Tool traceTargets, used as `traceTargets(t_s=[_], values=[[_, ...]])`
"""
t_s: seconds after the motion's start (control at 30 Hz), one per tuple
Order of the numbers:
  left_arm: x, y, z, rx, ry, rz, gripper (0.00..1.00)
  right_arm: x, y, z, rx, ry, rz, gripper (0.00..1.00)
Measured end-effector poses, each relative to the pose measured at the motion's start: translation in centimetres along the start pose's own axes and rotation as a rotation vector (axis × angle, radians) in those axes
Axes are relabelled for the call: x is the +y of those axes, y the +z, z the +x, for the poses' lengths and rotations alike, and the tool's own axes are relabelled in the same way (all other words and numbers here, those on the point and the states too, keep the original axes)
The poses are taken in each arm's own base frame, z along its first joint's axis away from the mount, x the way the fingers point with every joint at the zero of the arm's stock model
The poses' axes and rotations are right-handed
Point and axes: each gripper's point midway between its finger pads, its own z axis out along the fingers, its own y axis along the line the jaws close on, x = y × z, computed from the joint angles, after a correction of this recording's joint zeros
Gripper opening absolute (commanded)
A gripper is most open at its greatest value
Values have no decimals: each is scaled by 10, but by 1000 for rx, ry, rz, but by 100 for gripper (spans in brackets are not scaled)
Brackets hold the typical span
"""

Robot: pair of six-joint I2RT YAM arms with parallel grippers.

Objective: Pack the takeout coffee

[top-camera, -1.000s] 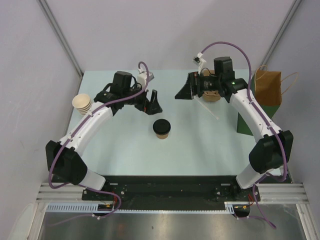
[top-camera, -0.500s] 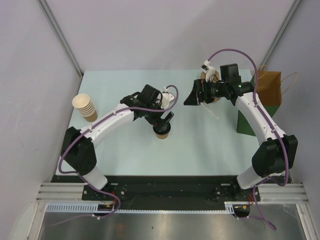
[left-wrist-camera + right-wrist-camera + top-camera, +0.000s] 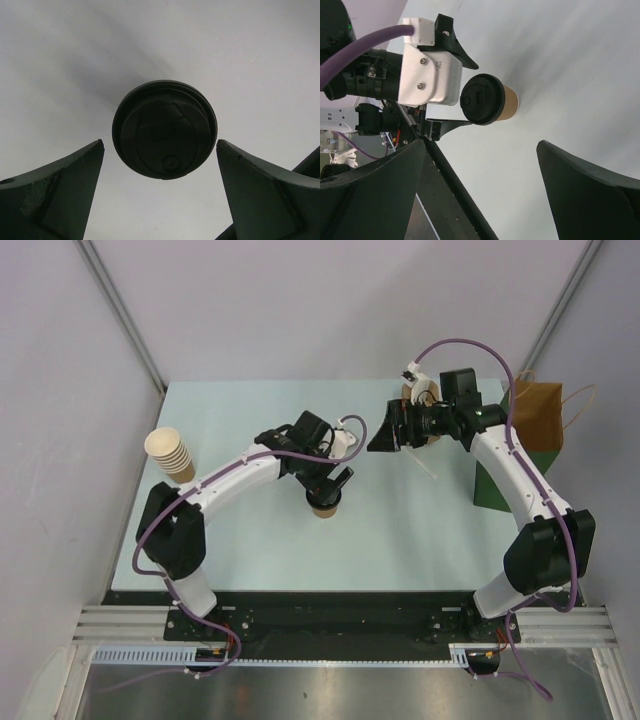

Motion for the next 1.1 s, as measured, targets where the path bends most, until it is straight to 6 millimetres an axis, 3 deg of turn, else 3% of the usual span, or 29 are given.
traceTargets(t_s=[0.2, 0.43, 0.77, 0.87, 1.0, 1.1], values=[[1, 8, 2, 16, -2, 4, 98, -1, -1, -1, -3, 2, -1, 100], [1, 10, 1, 11, -1, 3, 81, -2, -1, 2, 2, 8, -6, 100], [0, 16, 1, 13, -1, 12, 80, -2, -1, 3, 3, 12, -9, 100], [1, 16, 1, 12, 0, 11, 73, -2, -2, 2, 1, 13, -10, 100], [0, 16, 1, 12, 4, 13, 46, -3, -2, 2, 0, 15, -10, 100], [1, 15, 0, 12, 6, 10, 39, -4, -3, 2, -2, 17, -11, 100]])
